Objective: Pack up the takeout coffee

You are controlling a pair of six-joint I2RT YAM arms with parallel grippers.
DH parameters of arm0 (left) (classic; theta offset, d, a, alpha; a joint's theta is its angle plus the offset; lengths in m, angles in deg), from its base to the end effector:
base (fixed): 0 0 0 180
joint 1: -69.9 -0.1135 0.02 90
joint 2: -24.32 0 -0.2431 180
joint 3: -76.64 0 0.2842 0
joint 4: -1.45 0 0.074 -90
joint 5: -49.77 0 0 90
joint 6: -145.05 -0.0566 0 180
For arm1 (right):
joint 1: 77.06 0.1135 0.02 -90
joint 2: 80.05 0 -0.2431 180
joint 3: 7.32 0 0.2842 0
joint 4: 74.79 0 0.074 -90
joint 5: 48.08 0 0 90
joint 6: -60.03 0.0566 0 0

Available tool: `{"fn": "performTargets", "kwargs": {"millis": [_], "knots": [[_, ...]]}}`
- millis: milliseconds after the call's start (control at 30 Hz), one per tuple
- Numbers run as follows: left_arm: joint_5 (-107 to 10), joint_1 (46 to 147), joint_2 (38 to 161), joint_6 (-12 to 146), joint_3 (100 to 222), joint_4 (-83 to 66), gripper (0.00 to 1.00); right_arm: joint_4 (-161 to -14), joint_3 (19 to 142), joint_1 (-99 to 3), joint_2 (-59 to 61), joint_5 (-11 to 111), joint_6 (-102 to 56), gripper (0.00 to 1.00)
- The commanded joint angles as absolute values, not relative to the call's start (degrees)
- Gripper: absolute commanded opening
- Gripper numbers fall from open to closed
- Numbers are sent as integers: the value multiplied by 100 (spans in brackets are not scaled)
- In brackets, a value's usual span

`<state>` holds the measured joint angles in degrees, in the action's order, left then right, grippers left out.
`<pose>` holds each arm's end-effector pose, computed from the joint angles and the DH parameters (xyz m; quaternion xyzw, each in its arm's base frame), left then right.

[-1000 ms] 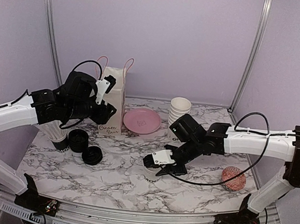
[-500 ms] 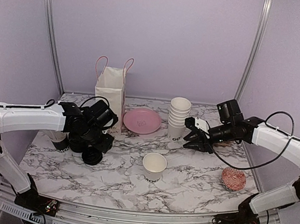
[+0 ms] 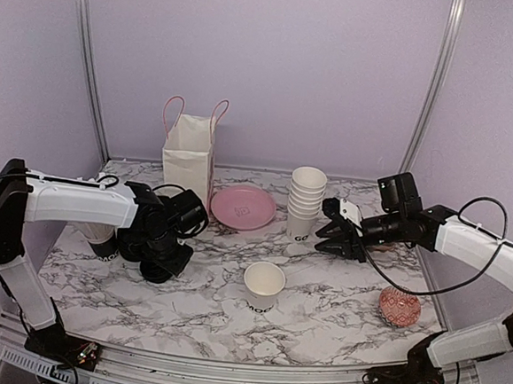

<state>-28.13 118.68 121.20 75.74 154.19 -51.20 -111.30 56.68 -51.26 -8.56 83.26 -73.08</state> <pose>0.2444 -0.2609 0.1378 0.2223 0.9568 -0.0032 0.1873 0.2614 0.1679 0.2261 -0.6010 0.6321 0.2662 0.4103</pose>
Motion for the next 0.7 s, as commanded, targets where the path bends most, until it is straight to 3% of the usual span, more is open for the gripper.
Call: {"fn": "performTargets", "kwargs": {"millis": [0,100,333,667], "knots": [[-2776,11886,12242,7720,15586,-5503,43,-11001,5629,-5159,-965,8376,-7346,32],[-2810,11886,12305,7720,15597,-5520,37,-10992,5614,-5158,-960,8371,-7361,32],[-2719,11890,12429,7722,15700,-5632,36,-11009,5609,-5159,-998,8376,-7378,32],[-2662,11888,12444,7695,15712,-5702,23,-11010,5578,-5157,-1006,8380,-7399,32]]}}
